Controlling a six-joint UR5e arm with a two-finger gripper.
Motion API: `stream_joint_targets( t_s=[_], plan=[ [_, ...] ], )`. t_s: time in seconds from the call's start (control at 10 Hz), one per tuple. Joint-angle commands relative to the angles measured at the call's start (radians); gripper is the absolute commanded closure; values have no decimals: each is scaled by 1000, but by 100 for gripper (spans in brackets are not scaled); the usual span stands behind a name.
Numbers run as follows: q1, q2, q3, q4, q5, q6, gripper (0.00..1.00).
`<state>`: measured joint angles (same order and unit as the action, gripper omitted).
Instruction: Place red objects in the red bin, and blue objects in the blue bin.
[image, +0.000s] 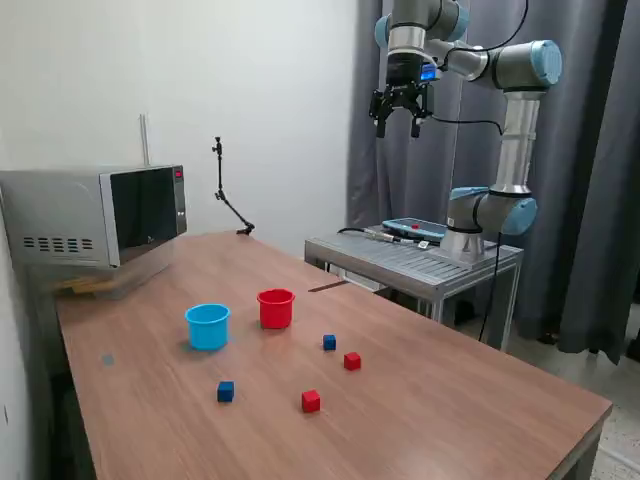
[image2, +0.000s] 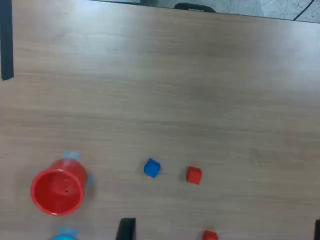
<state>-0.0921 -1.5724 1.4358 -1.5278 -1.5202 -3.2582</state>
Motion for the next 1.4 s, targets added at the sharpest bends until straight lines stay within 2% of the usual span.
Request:
stream_joint_targets(
  t_s=[0.0,1.3],
  plan=[
    [-5,0,6,32,0,-2,0],
    [-12,20,-1,28,0,2,0]
  ],
)
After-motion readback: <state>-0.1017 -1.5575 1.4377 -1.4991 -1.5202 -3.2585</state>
